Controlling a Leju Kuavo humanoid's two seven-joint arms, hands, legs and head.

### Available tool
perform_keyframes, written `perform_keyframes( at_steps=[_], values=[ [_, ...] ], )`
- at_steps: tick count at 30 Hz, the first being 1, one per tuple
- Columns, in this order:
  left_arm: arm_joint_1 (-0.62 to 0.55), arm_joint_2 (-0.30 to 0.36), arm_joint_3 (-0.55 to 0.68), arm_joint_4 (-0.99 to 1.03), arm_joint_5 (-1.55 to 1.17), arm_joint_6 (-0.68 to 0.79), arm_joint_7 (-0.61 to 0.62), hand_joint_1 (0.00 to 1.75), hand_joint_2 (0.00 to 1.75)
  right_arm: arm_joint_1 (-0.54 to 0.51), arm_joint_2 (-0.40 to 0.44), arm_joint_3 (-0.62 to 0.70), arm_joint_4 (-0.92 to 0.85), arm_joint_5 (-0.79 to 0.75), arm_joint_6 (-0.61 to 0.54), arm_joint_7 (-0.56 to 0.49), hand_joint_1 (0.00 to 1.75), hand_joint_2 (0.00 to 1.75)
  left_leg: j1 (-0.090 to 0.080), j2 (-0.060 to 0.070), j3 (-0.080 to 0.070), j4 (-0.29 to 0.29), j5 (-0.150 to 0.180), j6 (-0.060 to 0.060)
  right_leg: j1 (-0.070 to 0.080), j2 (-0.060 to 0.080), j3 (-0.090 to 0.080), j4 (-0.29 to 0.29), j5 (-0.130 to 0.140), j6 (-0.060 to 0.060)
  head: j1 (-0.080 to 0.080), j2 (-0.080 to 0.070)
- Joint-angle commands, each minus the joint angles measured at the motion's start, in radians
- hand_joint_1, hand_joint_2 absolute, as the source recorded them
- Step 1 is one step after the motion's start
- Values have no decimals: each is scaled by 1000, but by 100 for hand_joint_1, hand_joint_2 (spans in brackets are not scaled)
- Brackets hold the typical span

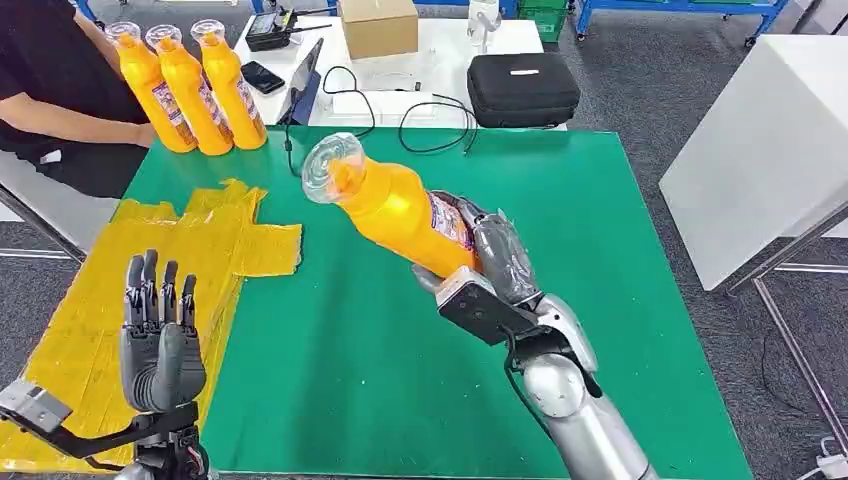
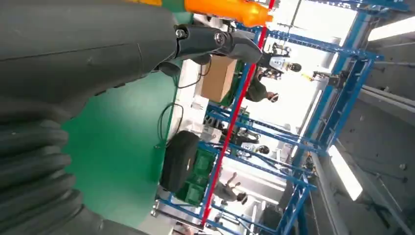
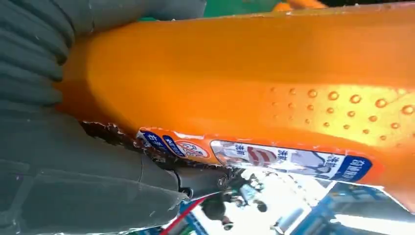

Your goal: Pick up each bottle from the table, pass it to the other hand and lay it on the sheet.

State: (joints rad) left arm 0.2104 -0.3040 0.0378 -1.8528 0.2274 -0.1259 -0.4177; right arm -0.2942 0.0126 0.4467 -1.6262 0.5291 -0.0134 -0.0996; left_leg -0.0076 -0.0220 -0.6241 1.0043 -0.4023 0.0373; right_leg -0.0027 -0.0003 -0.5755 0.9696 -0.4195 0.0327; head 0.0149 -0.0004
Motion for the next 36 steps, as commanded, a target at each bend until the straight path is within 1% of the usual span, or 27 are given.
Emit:
perform_keyframes(
  at_steps=[1,3,4,6,8,9,10,11,12,13,15,17,21,22,23,24,25,26,29,30,35,36],
  values=[
    [0,14,-27,1,5,5,0,0,175,-47,1,53,14,-14,-12,-3,175,175,0,4,2,1,-2,-2,0,3,2,0,-1,0,0,0],
    [-5,8,-30,10,9,-3,1,0,175,-52,18,53,40,-16,-11,-3,175,175,0,5,4,1,-3,-3,0,3,4,0,-2,0,0,0],
    [-11,7,-37,16,8,-8,2,0,175,-58,30,54,61,-16,-10,-3,175,175,0,3,2,0,-2,-2,0,1,2,0,-1,0,0,0],
    [-29,7,-56,32,1,-14,11,0,175,-85,71,71,131,-19,1,-1,175,175,0,3,1,0,-1,-2,0,2,1,0,0,0,0,0],
    [-45,2,-67,47,-2,-8,20,0,175,-111,121,97,213,-16,7,2,175,175,0,6,4,1,-2,-3,0,4,3,0,-1,-1,0,0],
    [-52,1,-73,59,-2,-11,23,0,175,-125,154,121,269,-9,6,5,175,175,0,5,2,0,-1,-2,0,4,1,0,0,-1,0,0],
    [-61,1,-79,67,-2,-12,23,0,175,-139,181,145,312,0,3,8,175,175,0,8,4,0,-2,-3,0,6,2,0,0,-1,0,0],
    [-71,4,-88,71,-3,-12,26,0,175,-155,206,167,347,8,-17,9,175,175,0,7,3,-1,-1,-2,0,5,2,-1,1,-1,0,0],
    [-73,4,-89,71,-3,-9,28,0,175,-158,211,172,353,9,-23,12,175,175,0,9,5,-1,-2,-3,0,7,3,0,0,-1,0,0],
    [-73,4,-89,71,-3,-9,28,0,175,-158,211,172,353,9,-23,12,175,175,0,6,3,-1,-1,-2,0,4,1,0,0,-1,0,0],
    [-73,5,-88,69,-3,-9,29,0,175,-162,205,169,350,9,-23,12,175,175,1,7,4,0,-1,-4,1,4,3,0,-1,-1,0,0],
    [-69,7,-88,65,-3,-9,29,0,175,-158,194,171,335,5,-24,13,175,175,2,2,2,0,0,-3,2,1,1,-1,0,0,0,0],
    [-68,8,-88,64,-3,-9,29,0,175,-158,191,170,332,2,-24,14,175,175,2,4,4,0,-1,-4,2,2,4,-1,-1,0,0,0],
    [-68,8,-88,64,-3,-9,29,0,175,-158,191,170,332,2,-24,14,175,175,2,3,3,0,0,-3,1,1,3,-1,-1,0,0,0],
    [-66,5,-85,66,-1,-7,31,0,175,-152,199,178,340,-7,-5,15,175,175,2,4,4,0,-1,-4,2,2,4,0,-1,0,0,0],
    [-58,3,-80,68,-1,-10,28,0,175,-145,210,188,368,-4,-3,12,175,175,2,2,2,0,0,-3,2,1,2,0,-1,0,0,0],
    [-55,1,-75,69,-1,-13,28,0,175,-145,225,206,403,7,-3,3,175,175,2,3,4,0,-1,-4,2,1,4,-1,-1,-1,0,0],
    [-53,-1,-73,68,-2,-18,28,0,175,-145,244,220,437,12,-6,-6,175,175,1,3,2,-1,0,-4,1,2,2,-1,0,-1,0,0],
    [-53,-2,-73,63,0,-27,26,0,175,-154,282,252,517,24,-28,-12,175,175,2,8,7,-1,-2,-6,2,5,6,-1,-2,-2,0,0],
    [-58,-2,-77,63,-1,-31,26,0,175,-165,298,258,557,23,-30,-11,175,175,1,6,3,-1,-1,-4,2,4,2,-1,0,-1,0,0],
    [-66,-2,-84,69,-4,-32,30,0,175,-183,311,254,597,19,-34,-10,175,175,3,3,3,0,-1,-4,2,1,2,0,-1,-1,0,0],
    [-66,-2,-84,69,-4,-32,30,0,175,-183,311,254,597,19,-34,-10,175,175,3,3,1,-1,0,-3,2,1,0,-1,0,-1,0,0]
  ],
)
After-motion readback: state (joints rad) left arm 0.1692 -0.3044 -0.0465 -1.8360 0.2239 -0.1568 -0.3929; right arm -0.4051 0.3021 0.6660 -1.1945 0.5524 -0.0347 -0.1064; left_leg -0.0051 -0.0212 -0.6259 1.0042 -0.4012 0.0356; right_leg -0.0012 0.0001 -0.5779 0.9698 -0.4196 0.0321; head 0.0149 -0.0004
